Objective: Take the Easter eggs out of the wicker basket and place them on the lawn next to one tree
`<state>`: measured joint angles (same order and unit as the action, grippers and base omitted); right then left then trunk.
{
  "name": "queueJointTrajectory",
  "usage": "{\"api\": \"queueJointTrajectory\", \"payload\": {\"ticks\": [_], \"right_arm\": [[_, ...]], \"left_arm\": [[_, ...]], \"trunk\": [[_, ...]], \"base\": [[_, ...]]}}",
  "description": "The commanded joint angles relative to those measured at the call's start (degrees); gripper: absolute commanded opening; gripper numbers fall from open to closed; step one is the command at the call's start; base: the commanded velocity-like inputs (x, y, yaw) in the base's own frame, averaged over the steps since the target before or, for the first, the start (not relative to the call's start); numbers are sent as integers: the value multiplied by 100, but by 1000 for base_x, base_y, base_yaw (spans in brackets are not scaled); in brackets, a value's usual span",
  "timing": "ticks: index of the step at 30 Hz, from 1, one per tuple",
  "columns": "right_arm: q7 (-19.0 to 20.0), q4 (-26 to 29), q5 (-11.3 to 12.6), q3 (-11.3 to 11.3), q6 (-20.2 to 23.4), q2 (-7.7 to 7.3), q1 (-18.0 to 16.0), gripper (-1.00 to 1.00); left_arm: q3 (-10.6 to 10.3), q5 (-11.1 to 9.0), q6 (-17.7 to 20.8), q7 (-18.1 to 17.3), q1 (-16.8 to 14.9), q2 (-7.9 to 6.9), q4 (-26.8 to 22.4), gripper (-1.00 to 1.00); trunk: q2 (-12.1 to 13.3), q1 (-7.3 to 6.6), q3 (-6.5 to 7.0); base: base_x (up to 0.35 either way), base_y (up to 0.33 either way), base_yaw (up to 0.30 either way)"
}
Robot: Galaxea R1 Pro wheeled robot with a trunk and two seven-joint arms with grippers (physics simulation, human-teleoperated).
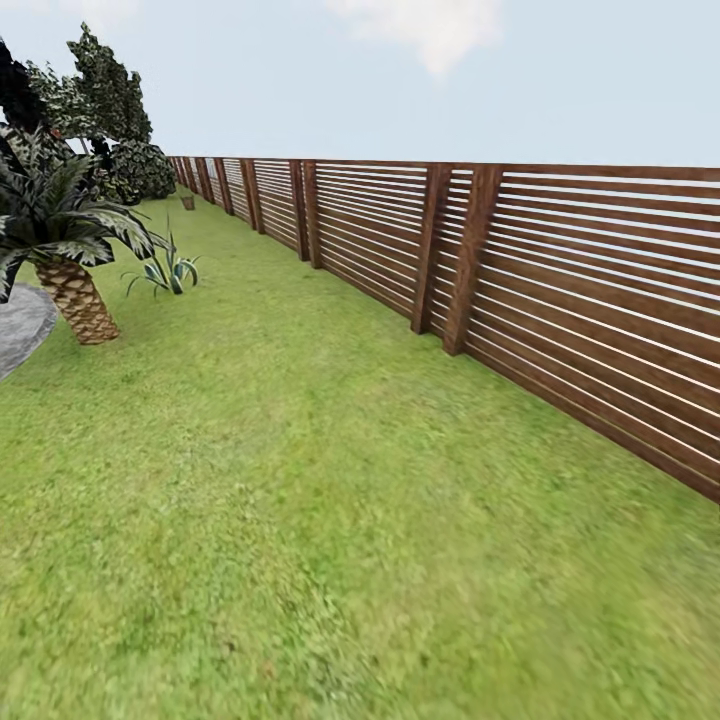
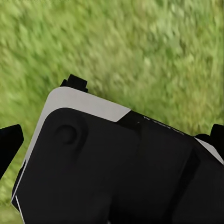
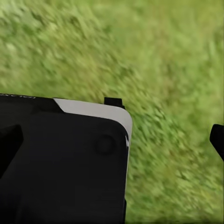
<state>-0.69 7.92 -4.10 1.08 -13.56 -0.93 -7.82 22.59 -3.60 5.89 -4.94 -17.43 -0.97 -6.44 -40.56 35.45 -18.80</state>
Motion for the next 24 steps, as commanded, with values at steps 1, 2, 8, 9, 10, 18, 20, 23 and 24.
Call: {"api": "queueJointTrajectory", "payload": {"ticks": [1, 2, 8, 9, 10, 18, 20, 23, 24], "right_arm": [[-6, -33, 2, -4, -9, 7, 0, 100], [-15, -66, -6, -7, -32, 11, 0, 100], [-34, -259, 12, -20, -58, 26, 1, 100], [-37, -291, 1, -17, -63, 30, 0, 100], [-41, -323, -17, -14, -66, 35, 2, 100], [-45, -563, -55, -5, -68, 40, 0, 100], [-45, -563, -57, -4, -68, 41, 0, 100], [-45, -563, -61, -3, -68, 41, 0, 100], [-45, -565, -62, -3, -68, 41, 0, 100]], "left_arm": [[0, 0, 0, -1, 1, 0, 1, 100], [0, 0, -1, -1, 2, 0, 2, 100], [0, 0, 0, -6, 3, 0, 3, 100], [0, 0, 0, -6, 3, 0, 3, 100], [0, 0, 0, -6, 3, 0, 3, 100], [0, 0, 0, -5, 3, 0, 3, 100], [0, 0, 0, -6, 3, 0, 3, 100], [0, 0, 0, -6, 3, 0, 3, 100], [0, 0, 0, -6, 3, 0, 3, 100]], "trunk": [[0, 0, 0], [0, 0, 4], [0, 0, 45], [0, 0, 53], [0, 0, 61], [0, 0, 128], [0, 0, 144], [0, 0, 170], [0, 0, 178]], "base": [[0, 0, 0], [0, 0, -48], [0, 0, -128], [0, 0, -132], [0, 0, -131], [0, 0, -131], [0, 0, -131], [0, 0, -131], [0, 0, -131]]}}
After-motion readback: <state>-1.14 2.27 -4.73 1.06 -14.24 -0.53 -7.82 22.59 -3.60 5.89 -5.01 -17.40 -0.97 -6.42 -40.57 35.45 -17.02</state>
